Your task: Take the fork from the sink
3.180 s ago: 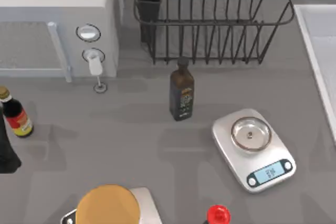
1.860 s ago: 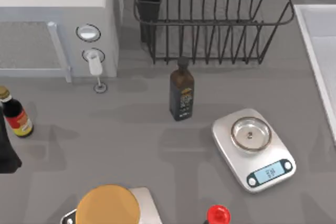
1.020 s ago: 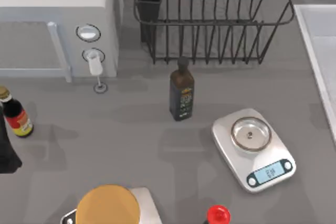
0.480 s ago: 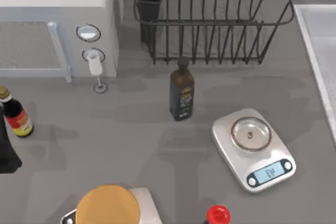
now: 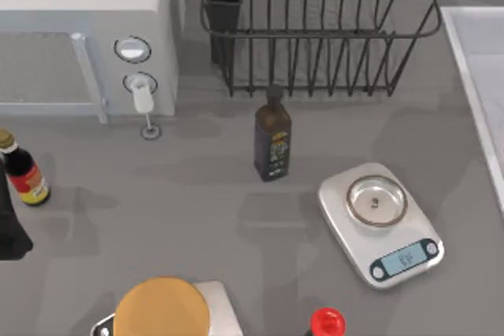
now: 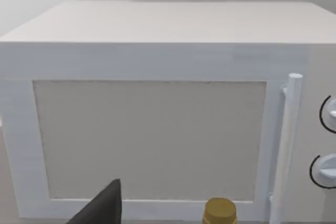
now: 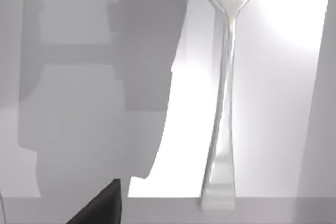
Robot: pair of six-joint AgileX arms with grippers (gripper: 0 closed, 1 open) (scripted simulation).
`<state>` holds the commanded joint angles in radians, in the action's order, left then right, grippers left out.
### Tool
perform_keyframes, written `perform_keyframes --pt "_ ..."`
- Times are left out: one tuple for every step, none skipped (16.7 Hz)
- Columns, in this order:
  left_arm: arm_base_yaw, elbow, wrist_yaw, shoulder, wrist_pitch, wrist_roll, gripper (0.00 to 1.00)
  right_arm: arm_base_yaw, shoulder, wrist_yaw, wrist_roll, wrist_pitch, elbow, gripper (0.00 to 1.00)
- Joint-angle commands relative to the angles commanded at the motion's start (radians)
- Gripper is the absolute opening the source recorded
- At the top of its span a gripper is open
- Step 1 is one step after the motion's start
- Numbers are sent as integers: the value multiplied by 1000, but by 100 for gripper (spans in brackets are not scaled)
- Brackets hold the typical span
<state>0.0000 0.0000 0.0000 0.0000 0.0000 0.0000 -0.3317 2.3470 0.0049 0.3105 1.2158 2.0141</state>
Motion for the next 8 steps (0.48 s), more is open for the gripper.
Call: perform_keyframes --pt "0 0 0 0 0 0 100 -3 21 0 3 12 18 100" --pt "0 0 0 0 0 0 100 -5 31 0 4 17 26 100" --pt "0 0 0 0 0 0 100 -5 31 0 4 17 26 100" --pt "0 0 0 0 0 0 100 -5 31 0 4 17 26 100" --pt "0 0 0 0 0 0 100 -5 31 0 4 17 26 100" --pt "0 0 0 0 0 0 100 -5 31 0 4 17 26 100" --pt "0 0 0 0 0 0 100 1 30 0 4 15 24 100" --pt "0 0 0 0 0 0 100 1 32 0 3 12 22 100"
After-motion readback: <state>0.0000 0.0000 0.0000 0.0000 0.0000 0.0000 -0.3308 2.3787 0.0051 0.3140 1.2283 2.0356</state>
